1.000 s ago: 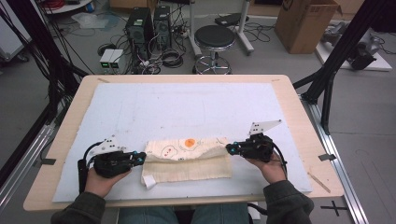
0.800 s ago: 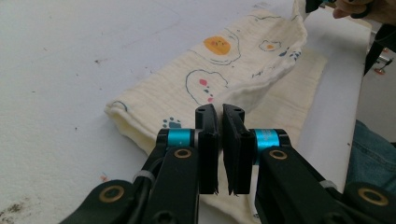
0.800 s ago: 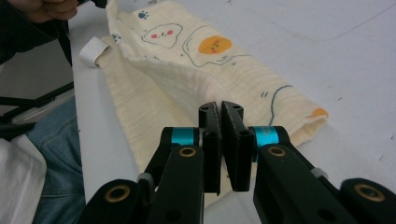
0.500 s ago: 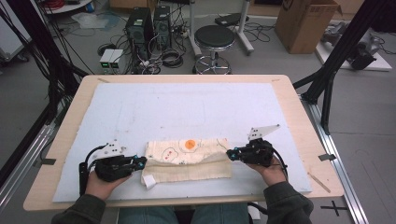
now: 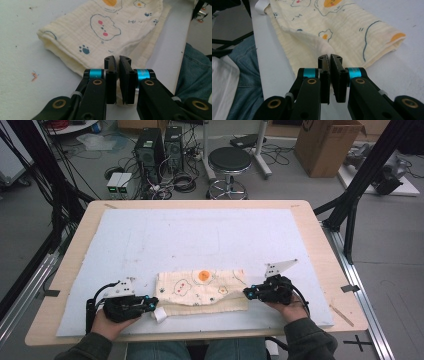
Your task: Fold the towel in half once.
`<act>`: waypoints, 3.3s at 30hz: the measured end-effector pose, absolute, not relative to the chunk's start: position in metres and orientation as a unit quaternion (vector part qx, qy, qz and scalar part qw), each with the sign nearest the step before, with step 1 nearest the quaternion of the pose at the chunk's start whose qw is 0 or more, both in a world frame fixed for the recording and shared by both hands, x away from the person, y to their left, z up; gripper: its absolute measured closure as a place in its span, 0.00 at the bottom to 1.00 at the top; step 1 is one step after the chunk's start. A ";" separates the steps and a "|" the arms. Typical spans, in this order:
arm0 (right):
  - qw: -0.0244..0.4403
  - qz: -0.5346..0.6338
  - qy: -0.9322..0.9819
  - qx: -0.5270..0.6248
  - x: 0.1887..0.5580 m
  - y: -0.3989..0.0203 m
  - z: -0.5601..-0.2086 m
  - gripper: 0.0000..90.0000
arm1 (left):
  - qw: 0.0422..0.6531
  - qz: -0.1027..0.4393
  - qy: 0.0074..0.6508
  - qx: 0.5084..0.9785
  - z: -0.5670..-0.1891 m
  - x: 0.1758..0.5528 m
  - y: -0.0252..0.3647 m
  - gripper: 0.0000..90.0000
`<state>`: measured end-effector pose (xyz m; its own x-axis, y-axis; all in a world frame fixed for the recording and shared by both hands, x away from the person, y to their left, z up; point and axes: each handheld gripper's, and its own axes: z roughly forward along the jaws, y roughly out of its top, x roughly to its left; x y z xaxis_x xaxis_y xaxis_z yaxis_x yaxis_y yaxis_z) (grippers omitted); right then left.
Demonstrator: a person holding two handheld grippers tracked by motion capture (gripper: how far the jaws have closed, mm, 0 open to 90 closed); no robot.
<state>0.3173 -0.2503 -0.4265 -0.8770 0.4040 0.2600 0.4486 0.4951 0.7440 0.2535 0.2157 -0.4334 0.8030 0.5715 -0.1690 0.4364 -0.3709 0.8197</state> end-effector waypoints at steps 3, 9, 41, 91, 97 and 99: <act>0.027 -0.437 -0.866 -0.240 0.314 -0.250 -0.428 0.93 | 0.474 0.066 0.306 0.823 -0.434 0.252 0.218 0.89; 0.046 -0.477 -0.850 -0.216 0.306 -0.257 -0.419 0.81 | 0.506 0.050 0.299 0.808 -0.426 0.250 0.221 0.74; 0.040 -0.397 -0.895 -0.197 0.299 -0.237 -0.441 0.86 | 0.442 0.038 0.281 0.851 -0.446 0.254 0.211 0.90; 0.006 -0.419 -0.854 -0.309 0.400 -0.221 -0.429 0.63 | 0.454 0.085 0.416 0.783 -0.442 0.351 0.210 0.64; 0.020 -0.391 -0.866 -0.311 0.403 -0.216 -0.438 0.76 | 0.444 0.082 0.407 0.794 -0.446 0.351 0.206 0.82; 0.018 -0.390 -0.868 -0.307 0.402 -0.215 -0.439 0.84 | 0.440 0.085 0.402 0.798 -0.446 0.350 0.205 0.90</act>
